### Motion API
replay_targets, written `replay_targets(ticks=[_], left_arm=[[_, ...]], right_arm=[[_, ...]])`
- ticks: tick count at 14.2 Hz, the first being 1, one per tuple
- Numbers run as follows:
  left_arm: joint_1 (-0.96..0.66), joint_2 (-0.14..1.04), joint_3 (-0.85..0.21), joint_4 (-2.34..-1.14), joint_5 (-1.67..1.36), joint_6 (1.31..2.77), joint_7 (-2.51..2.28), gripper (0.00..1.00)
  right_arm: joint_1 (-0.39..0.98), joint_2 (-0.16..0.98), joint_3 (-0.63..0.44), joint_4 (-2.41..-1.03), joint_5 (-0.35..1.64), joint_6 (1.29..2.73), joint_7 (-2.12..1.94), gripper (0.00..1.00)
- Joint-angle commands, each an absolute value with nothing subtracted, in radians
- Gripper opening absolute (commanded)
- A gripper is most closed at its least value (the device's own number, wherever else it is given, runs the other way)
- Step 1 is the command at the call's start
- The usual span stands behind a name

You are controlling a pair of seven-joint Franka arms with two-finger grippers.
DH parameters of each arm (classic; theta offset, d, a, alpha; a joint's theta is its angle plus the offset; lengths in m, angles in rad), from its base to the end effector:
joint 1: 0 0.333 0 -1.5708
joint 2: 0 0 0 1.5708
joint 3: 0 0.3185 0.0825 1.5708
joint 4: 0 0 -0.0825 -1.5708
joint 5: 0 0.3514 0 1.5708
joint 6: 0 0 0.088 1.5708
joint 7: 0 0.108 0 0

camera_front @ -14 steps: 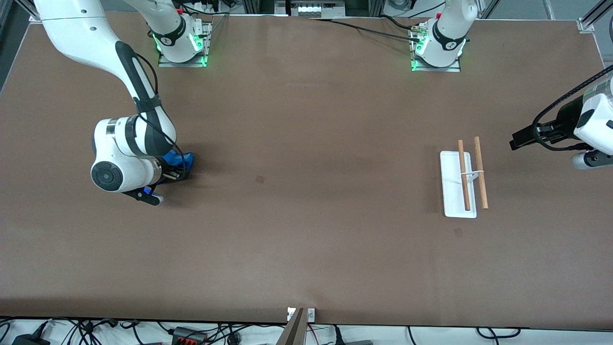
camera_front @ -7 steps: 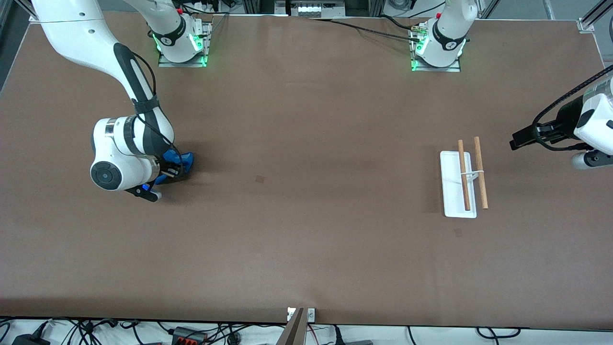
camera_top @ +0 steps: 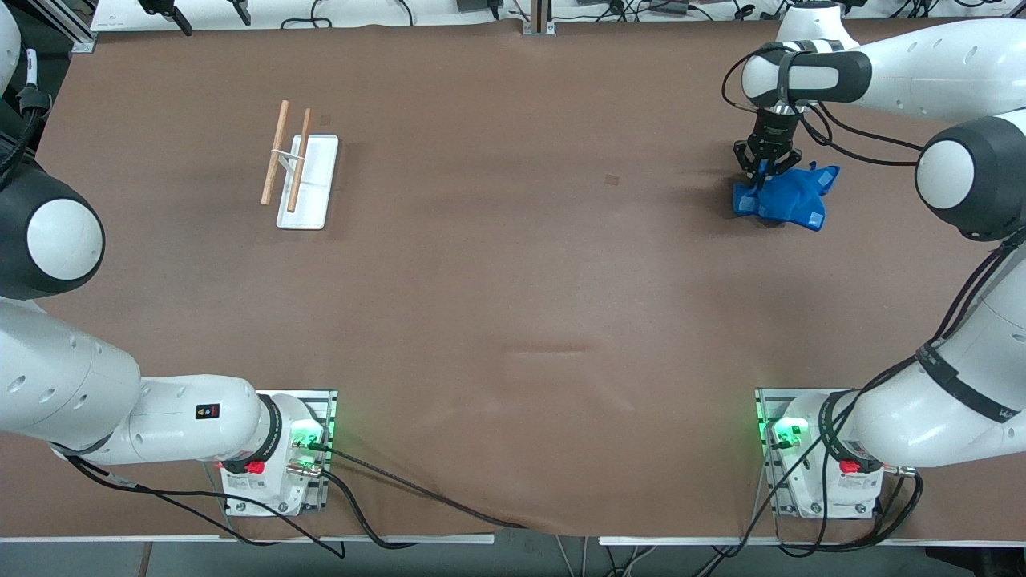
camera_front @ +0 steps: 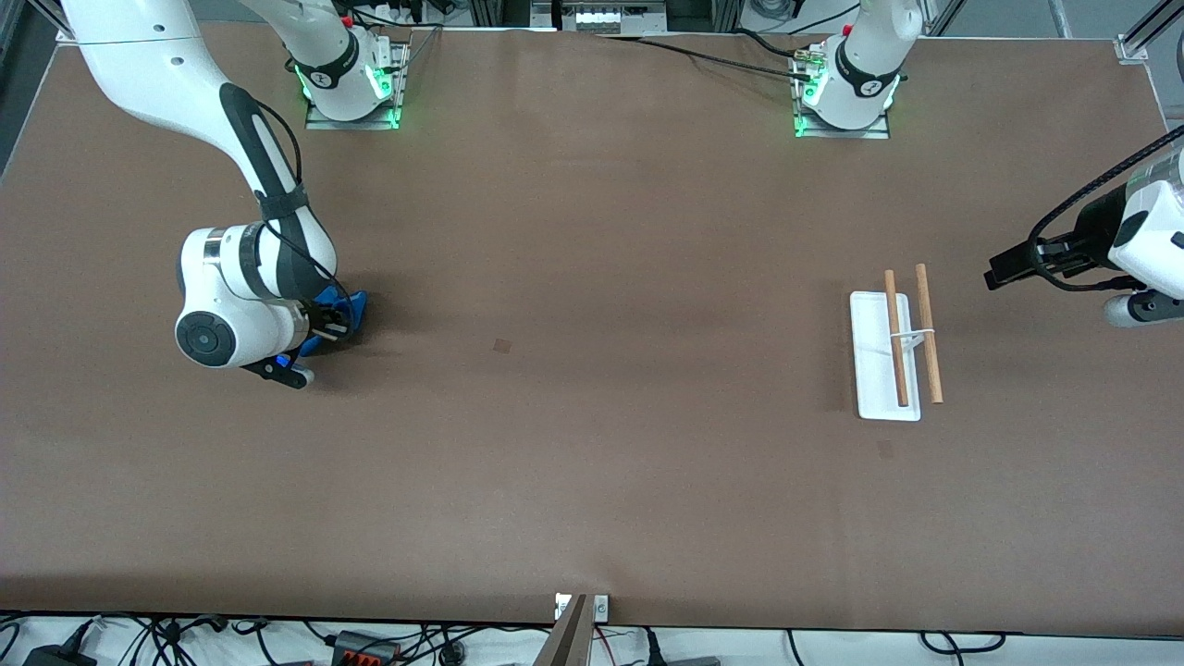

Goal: Pass towel and hang on rack
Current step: 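Close the right gripper on the blue towel's corner, then lift the towel with the right gripper while the left gripper approaches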

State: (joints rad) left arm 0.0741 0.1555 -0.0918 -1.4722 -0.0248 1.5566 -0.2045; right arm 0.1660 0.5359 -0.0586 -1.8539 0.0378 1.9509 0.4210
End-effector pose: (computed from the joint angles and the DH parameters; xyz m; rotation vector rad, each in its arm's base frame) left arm 0.5662 -0.0085 0.5837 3.0948 0.2916 -0.1156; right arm 0.5640 0.0649 0.2297 2.9197 -0.4920 -0.6358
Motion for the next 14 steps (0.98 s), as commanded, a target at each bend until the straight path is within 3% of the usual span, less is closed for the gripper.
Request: replay_targets(ticks=[1,6,10,14], left_arm=[[0.08,0.156,-0.092,-1.462,-0.04,1.545,-0.195,1.0],[0.081,0.166,-0.091,-1.463,-0.043,1.543,-0.199,1.0],[0.063,0.169,-0.094,-1.463,-0.044,1.528,-0.203,1.0],[0.063,0.19,-0.094,-1.465,-0.116,1.509,-0.198,1.0]], right_arm=[[0.161,0.506,-0.052,-1.839,0.048,1.947,0.304,0.0],[0.242,0.515,-0.046,-1.535,0.049,1.627,0.201,0.0],[0.402,0.512,-0.045,-1.419,0.055,1.62,0.207,0.0],[0.433,0.518,0.03,-1.345,0.302,1.67,0.201,0.0]])
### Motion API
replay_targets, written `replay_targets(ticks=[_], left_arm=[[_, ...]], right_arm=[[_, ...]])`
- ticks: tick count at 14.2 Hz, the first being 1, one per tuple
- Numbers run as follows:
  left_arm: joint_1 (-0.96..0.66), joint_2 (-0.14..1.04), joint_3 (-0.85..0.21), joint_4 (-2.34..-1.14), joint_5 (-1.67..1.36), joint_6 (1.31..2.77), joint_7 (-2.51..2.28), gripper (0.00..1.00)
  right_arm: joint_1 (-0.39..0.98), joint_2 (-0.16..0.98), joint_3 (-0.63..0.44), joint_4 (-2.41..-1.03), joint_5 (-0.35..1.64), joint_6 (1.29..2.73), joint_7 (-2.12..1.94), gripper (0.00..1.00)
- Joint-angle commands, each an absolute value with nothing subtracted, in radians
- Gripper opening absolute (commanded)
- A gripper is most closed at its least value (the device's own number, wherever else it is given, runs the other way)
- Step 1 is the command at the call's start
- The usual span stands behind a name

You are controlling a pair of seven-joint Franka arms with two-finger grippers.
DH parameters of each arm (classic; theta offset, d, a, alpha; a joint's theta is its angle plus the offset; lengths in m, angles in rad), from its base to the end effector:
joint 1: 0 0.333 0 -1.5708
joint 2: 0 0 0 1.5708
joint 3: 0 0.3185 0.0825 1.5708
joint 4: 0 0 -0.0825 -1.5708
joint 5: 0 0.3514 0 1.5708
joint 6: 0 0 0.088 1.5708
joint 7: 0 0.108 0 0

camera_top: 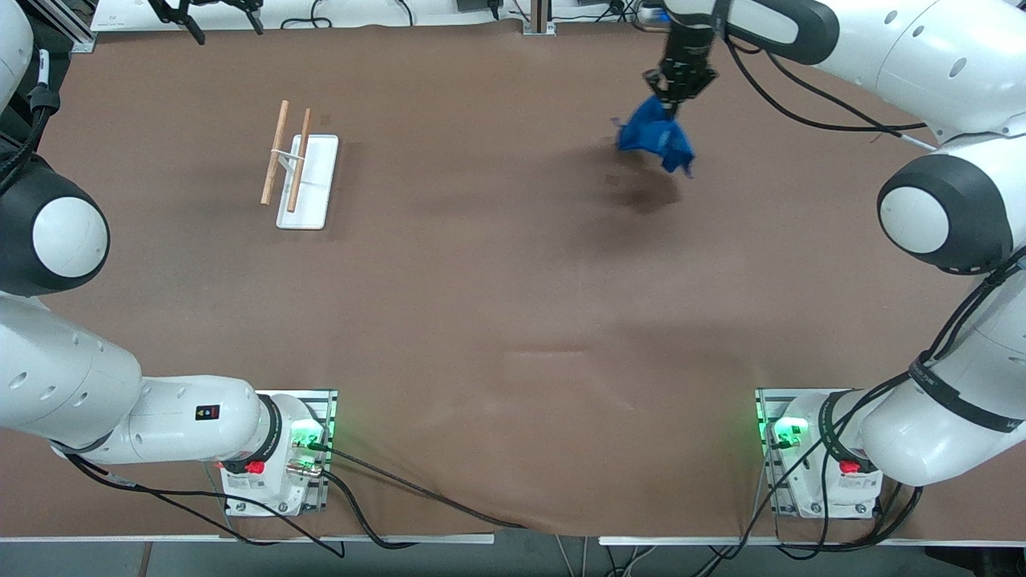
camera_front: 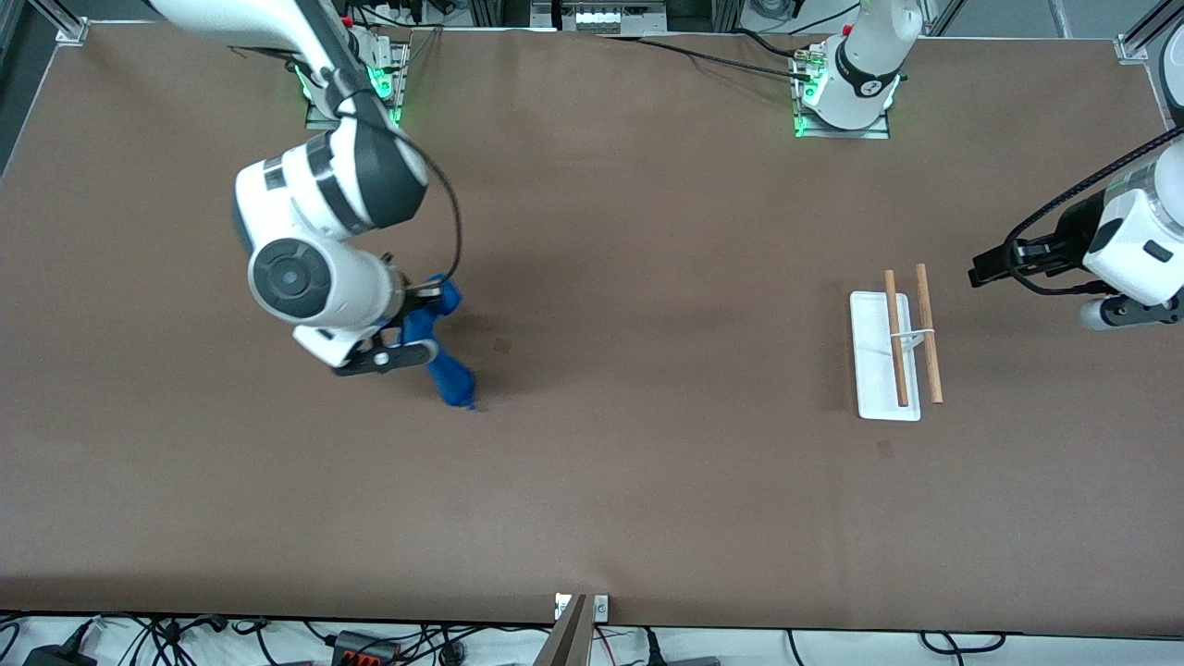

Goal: Pass towel and hang on rack
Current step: 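Lift the towel with the right gripper while the left gripper approaches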

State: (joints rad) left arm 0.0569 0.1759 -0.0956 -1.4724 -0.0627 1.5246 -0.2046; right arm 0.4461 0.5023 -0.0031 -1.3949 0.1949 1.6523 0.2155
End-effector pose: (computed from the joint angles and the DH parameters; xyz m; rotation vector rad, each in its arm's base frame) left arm 0.5670 -0.0242 0.5699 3.0602 0.2566 -0.2024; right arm 0.5740 0.2943 0.4136 -2.9955 -0.2821 0.4434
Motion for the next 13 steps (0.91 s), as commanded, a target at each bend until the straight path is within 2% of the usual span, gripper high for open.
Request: replay_targets(ticks=[1,7,11,13], left_arm=[[0.067,0.224,-0.091,-1.463,-0.161,1.509,-0.198,1.0],[0.091,0.328,-0.089,-1.463,-0.443,1.551,0.095,1.0],[-0.032,0.365,-0.098,-1.47,-0.53,1.607,0.276,1.0],[-0.087,0.376,-0.098,-1.471,-0.522,1.688,0.293,1.0]], right_arm=[[0.431,0.517,0.055,-1.341,0.372,1.712,0.202,0.0],[0.454,0.535,0.121,-1.335,0.704,1.848,0.186,0.0],[0.509,0.566,0.126,-1.335,0.978,1.971,0.17,0.0],[0.526,0.572,0.126,-1.335,1.04,1.999,0.155,0.0]])
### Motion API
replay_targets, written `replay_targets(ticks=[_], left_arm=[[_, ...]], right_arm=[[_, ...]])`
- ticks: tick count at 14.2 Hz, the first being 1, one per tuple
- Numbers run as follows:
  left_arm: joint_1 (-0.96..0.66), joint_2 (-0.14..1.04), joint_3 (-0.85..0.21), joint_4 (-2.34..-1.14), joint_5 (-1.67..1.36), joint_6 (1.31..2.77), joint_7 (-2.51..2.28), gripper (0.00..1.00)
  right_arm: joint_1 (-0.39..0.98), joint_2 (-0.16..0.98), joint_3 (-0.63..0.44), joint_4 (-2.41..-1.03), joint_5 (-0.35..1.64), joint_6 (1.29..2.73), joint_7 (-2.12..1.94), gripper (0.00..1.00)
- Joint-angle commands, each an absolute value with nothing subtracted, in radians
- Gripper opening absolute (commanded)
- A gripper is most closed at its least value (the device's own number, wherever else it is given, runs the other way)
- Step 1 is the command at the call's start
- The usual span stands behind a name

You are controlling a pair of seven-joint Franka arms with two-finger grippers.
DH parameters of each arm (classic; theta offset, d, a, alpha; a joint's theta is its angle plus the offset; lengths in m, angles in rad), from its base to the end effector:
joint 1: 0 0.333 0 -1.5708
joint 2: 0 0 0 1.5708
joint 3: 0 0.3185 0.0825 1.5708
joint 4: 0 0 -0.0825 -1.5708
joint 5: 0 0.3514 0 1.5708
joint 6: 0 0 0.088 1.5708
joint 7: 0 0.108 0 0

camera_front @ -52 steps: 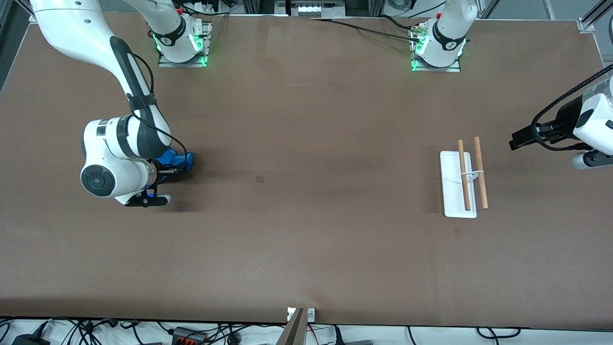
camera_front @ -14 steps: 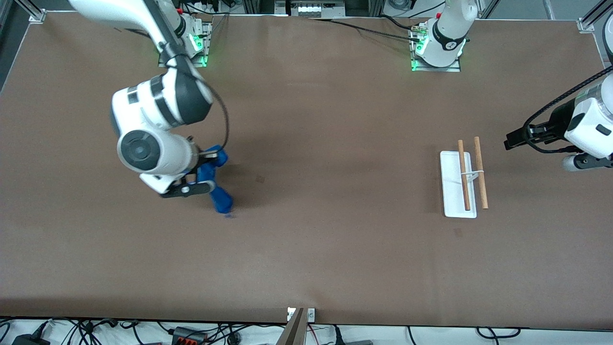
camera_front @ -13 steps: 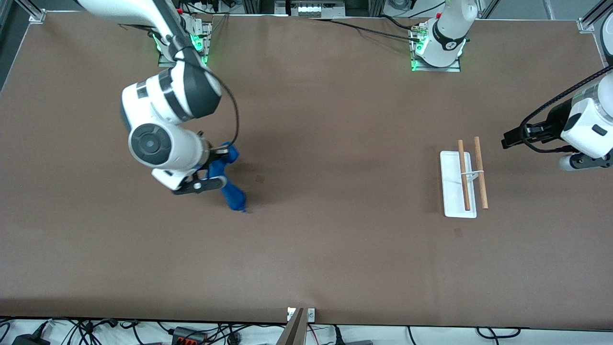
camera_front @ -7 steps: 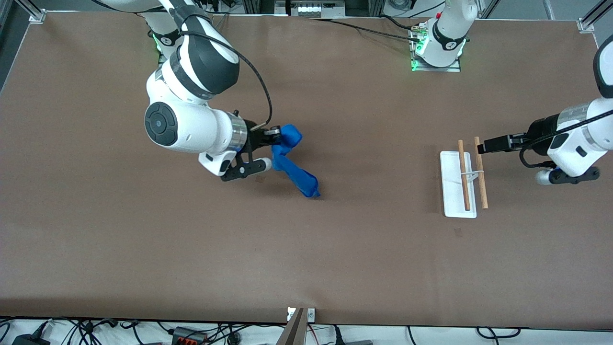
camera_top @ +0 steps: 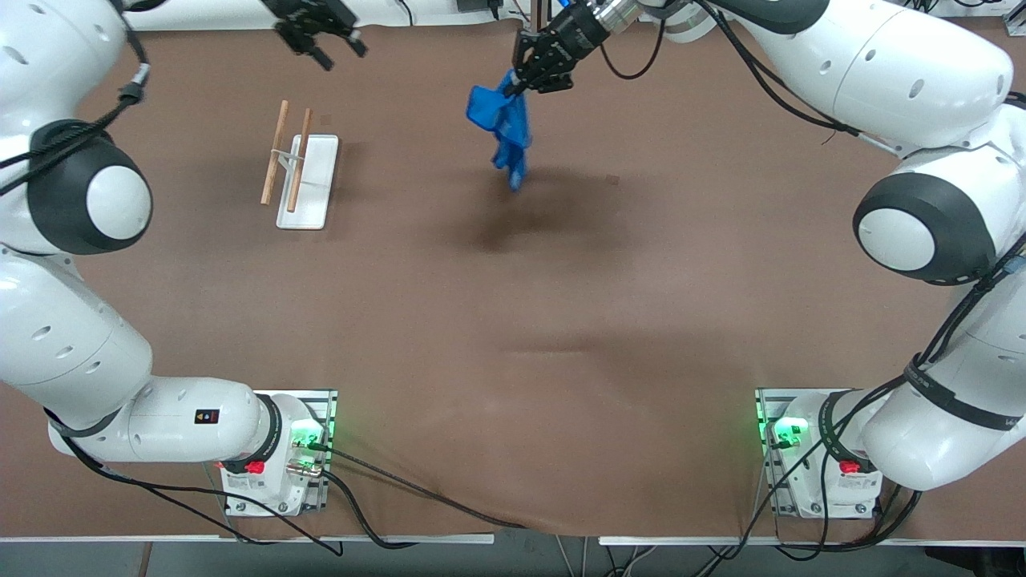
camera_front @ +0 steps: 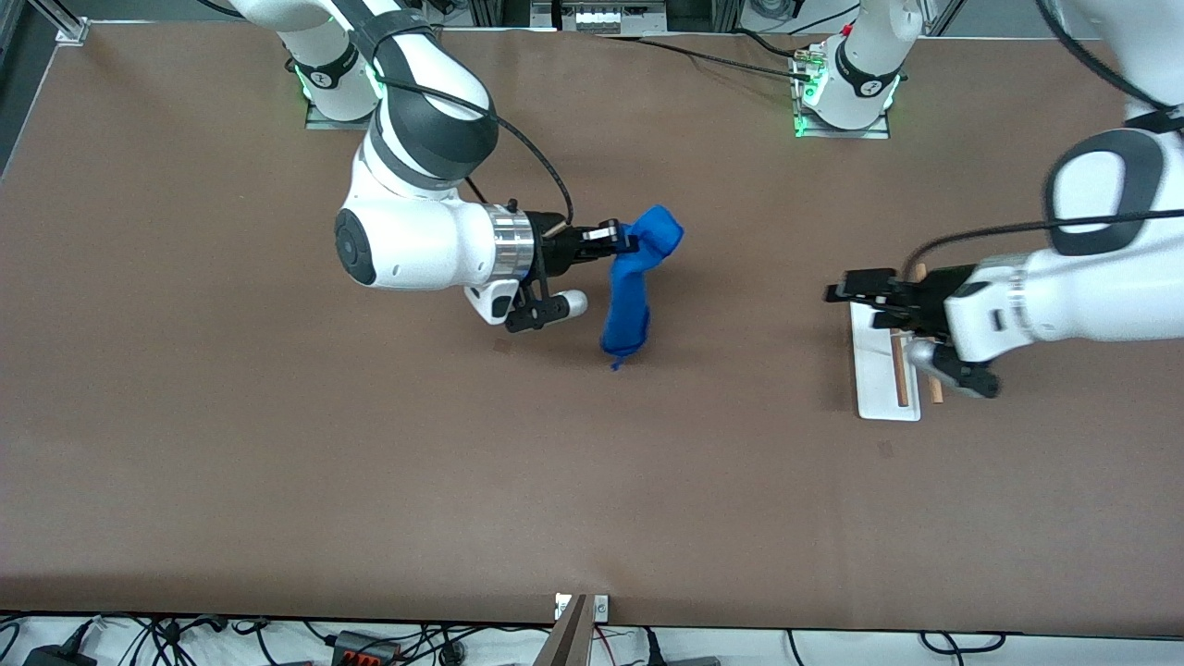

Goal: Pass towel and hang on rack
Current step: 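Lift the towel with the right gripper while the left gripper approaches, then move the left gripper to the hanging towel beside the right gripper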

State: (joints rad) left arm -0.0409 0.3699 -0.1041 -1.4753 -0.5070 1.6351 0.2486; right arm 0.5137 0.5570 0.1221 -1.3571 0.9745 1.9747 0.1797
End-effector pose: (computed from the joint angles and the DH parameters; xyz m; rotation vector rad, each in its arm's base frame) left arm 0.6075 -0.1291 0.4756 2.5537 -0.3897 -0.2333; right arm 0.5445 0.4433 0.4490 -2.2014 -0.0541 0.3962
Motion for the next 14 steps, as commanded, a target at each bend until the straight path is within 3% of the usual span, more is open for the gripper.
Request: replay_targets(ticks=[1,7,14], left_arm=[[-0.103,0.385,-0.1,-1.47,-0.52,1.707,0.323,1.0],[-0.129,0.348,-0.103,-1.512,-0.525,1.681,0.514,1.0],[-0.144,0.324,-0.153,-1.741,-0.486,2.018,0.972,1.0]], right_arm=[[0.535,0.577,0.126,-1.335,1.046,2.012,0.14,0.0],[0.563,0.586,0.124,-1.353,1.043,2.043,0.137,0.0],[0.566,0.586,0.124,-1.361,1.039,2.049,0.137,0.0]])
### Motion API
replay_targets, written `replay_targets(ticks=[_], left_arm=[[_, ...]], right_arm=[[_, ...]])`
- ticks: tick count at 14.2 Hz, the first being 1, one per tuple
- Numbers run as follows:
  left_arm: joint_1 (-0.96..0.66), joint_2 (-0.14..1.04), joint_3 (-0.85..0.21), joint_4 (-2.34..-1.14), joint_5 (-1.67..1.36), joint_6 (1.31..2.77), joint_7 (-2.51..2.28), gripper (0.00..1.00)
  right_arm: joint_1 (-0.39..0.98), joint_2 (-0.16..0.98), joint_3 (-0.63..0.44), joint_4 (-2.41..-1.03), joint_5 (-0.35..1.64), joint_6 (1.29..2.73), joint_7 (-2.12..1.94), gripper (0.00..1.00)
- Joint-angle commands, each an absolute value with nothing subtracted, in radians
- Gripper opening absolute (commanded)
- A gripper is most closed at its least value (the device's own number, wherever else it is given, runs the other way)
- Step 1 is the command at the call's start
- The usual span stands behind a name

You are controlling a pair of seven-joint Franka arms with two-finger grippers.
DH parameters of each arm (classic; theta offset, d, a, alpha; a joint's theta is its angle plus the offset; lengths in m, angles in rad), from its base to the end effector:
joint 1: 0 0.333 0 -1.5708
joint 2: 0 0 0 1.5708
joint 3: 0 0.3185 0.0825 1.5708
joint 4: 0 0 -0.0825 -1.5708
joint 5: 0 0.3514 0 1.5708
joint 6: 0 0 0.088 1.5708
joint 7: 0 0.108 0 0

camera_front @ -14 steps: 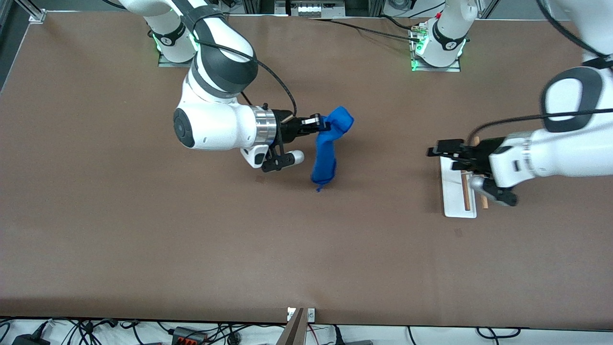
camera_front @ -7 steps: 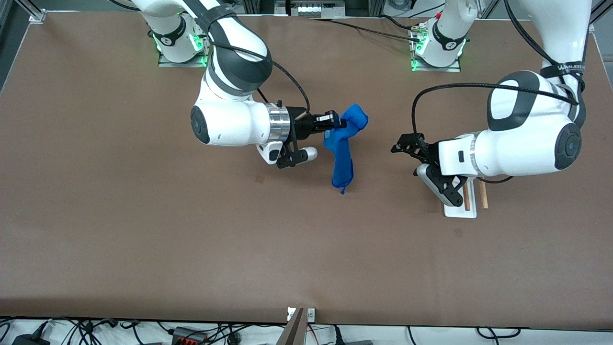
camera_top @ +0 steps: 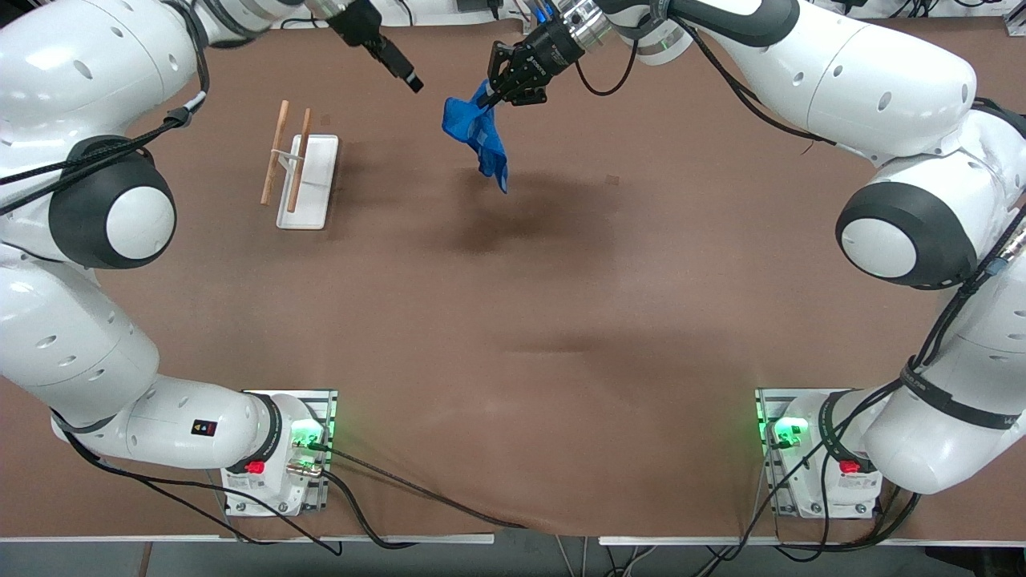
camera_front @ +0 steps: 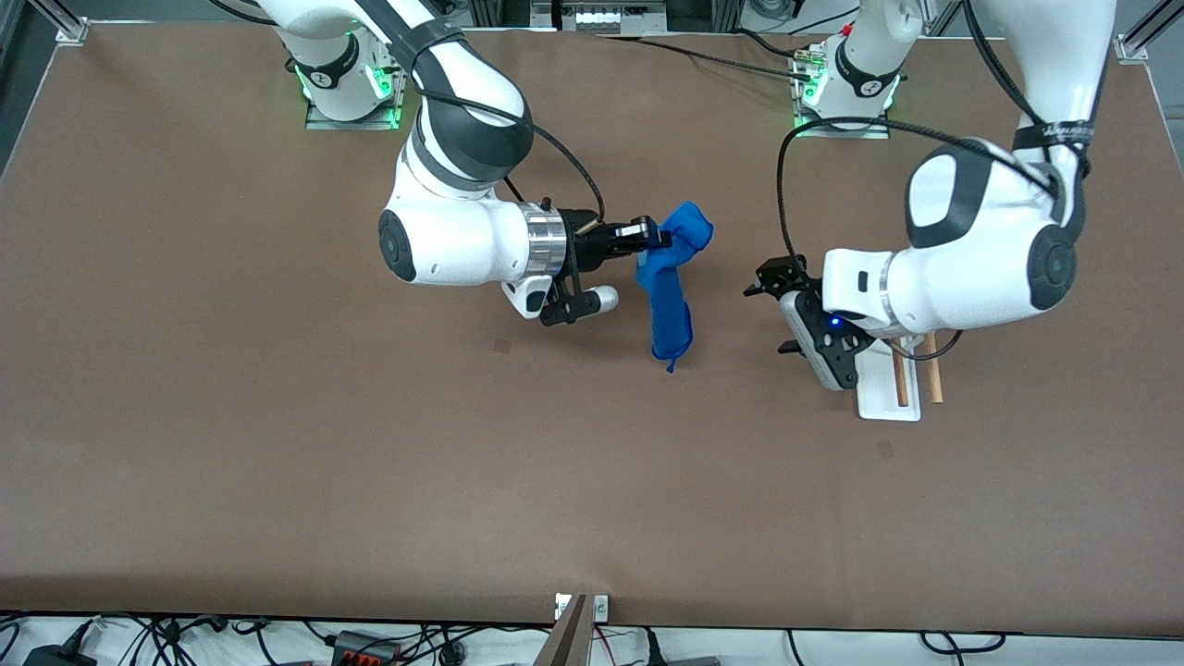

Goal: Pass towel and hang on rack
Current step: 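Move the left gripper to the hanging towel beside the right gripper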

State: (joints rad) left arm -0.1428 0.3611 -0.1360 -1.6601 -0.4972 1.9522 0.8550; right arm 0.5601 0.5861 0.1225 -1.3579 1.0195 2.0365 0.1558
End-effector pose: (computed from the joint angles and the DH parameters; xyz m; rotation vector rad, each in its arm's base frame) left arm 0.5954 -0.1940 0.4200 2.3635 -1.1736 0.1056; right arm 0.5336 0.4692 0.4328 -2.1731 -0.0535 0.3876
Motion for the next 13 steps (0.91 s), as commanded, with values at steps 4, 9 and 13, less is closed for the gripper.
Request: replay_targets(ticks=[4,9,13], left_arm=[[-0.155,0.345,-0.185,-1.776,-0.486,2.123,1.201,1.0],[-0.156,0.374,-0.201,-1.761,-0.483,2.145,1.256,1.0],[-0.147,0.376,-0.202,-1.763,-0.5,2.193,1.43,1.0]], right_arm=[[0.566,0.586,0.124,-1.365,1.037,2.049,0.133,0.0],[0.566,0.586,0.124,-1.37,0.996,2.045,0.132,0.0],[0.565,0.586,0.123,-1.373,0.996,2.043,0.132,0.0]])
